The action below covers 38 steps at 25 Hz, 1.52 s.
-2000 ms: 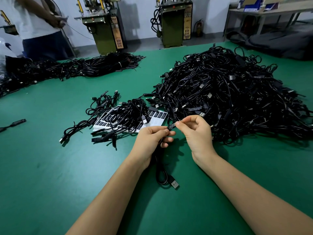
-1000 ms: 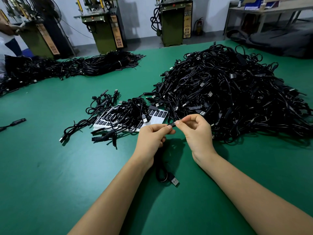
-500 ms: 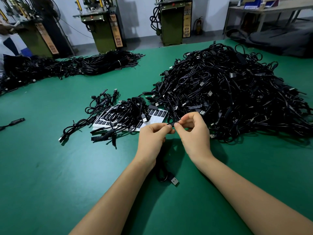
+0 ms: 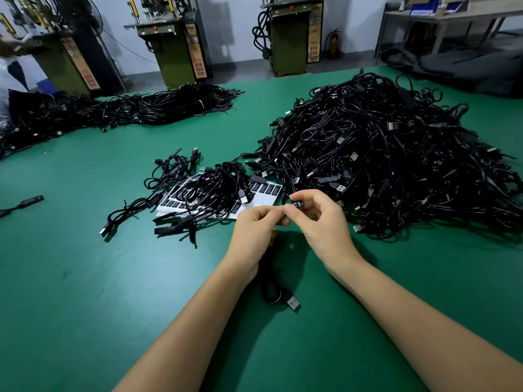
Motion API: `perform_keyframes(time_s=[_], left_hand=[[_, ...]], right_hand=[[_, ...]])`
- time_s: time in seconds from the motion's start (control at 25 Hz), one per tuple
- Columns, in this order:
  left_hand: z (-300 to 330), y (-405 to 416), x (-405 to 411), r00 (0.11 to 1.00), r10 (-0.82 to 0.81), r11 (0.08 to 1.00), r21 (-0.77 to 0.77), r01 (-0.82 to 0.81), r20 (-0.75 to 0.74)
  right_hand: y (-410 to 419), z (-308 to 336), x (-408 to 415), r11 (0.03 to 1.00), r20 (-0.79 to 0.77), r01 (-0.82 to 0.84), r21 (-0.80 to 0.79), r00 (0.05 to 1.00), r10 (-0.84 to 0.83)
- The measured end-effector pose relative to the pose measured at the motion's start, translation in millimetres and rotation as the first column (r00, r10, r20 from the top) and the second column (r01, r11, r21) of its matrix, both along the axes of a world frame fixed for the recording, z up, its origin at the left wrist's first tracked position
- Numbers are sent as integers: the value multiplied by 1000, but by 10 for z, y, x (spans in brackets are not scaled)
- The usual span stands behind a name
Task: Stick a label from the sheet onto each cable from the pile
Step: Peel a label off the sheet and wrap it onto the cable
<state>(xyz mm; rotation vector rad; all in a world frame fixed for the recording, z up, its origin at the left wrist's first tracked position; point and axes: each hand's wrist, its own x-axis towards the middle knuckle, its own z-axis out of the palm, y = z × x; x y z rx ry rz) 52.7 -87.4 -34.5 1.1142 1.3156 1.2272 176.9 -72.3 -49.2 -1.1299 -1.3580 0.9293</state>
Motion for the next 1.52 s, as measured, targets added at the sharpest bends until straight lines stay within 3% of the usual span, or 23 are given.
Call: perform_keyframes(time_s=[0.28, 0.6, 0.8, 0.88, 1.0, 1.16, 1.28, 1.4, 1.52], left_hand=[[-41, 21, 20, 976, -5, 1000, 23, 10, -219], [-52, 30, 92, 937, 39, 994, 112, 0, -348], [-73, 46, 33, 956, 59, 997, 68, -41, -289], [-88, 59, 19, 959, 65, 996, 71, -47, -276], [-92, 50, 28, 958, 27, 996, 86, -2, -287], [-85, 35, 11, 945, -43, 989, 119, 86, -325], [-43, 11, -12, 962, -61, 994, 74, 84, -267], [161, -29, -134, 993, 7, 999, 44, -2, -121], [608, -14, -539, 969, 244, 957, 167, -236, -33]], right_hand=[[25, 3, 53, 997, -25, -41, -63, 999, 39], [62, 53, 81, 982, -132, -83, -171, 989, 60], [103, 68, 156, 975, -208, -105, -197, 976, 63], [89, 72, 153, 974, -171, -139, -177, 979, 109], [57, 56, 131, 976, -97, -187, -116, 980, 176], [76, 44, 165, 972, -120, -186, -143, 978, 170], [96, 42, 156, 968, -150, -183, -170, 976, 158], [117, 60, 167, 965, -233, -163, -204, 966, 114], [119, 60, 171, 966, -251, -143, -213, 964, 87]])
